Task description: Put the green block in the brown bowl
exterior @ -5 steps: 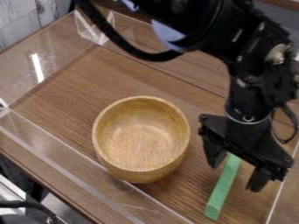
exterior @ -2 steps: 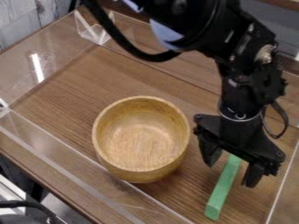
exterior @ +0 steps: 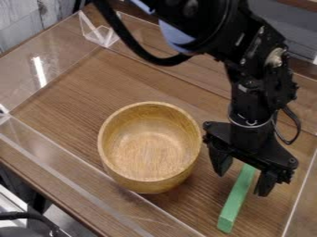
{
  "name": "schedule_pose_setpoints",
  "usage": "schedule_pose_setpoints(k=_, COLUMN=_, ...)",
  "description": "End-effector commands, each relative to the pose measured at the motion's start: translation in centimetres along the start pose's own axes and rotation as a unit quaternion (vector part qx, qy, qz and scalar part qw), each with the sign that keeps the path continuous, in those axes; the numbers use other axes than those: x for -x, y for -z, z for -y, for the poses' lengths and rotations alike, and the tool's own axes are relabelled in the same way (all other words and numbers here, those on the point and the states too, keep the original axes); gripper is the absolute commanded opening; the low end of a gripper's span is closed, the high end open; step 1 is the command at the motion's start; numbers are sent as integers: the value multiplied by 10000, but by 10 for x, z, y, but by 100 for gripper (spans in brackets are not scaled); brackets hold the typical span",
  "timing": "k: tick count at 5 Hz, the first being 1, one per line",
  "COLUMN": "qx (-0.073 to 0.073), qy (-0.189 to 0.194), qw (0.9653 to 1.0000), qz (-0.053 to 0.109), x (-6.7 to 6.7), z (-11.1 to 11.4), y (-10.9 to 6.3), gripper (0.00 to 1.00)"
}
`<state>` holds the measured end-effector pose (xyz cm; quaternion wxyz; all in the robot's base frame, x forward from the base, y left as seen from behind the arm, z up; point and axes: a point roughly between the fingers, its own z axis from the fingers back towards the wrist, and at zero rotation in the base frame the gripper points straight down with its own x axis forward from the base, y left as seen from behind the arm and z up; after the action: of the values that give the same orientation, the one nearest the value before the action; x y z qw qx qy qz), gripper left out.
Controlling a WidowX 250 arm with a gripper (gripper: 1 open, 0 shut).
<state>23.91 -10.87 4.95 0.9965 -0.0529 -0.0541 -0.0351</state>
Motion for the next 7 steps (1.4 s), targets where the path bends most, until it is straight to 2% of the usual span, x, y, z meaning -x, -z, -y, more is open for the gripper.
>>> schedule_pose_setpoints(k=1, qx=70, qy=-67, qw=9998, qz=146, x=-7, z=-1, y=-5, gripper=100)
schedule_pose_setpoints(k=4, qx=116, qy=-183, qw=9997, qz=112, x=-9, z=-4, y=1, gripper=100)
schedule_pose_setpoints(k=7, qx=171, qy=-271, qw=9994, qz=104, x=-9, z=-9, y=20, gripper=100)
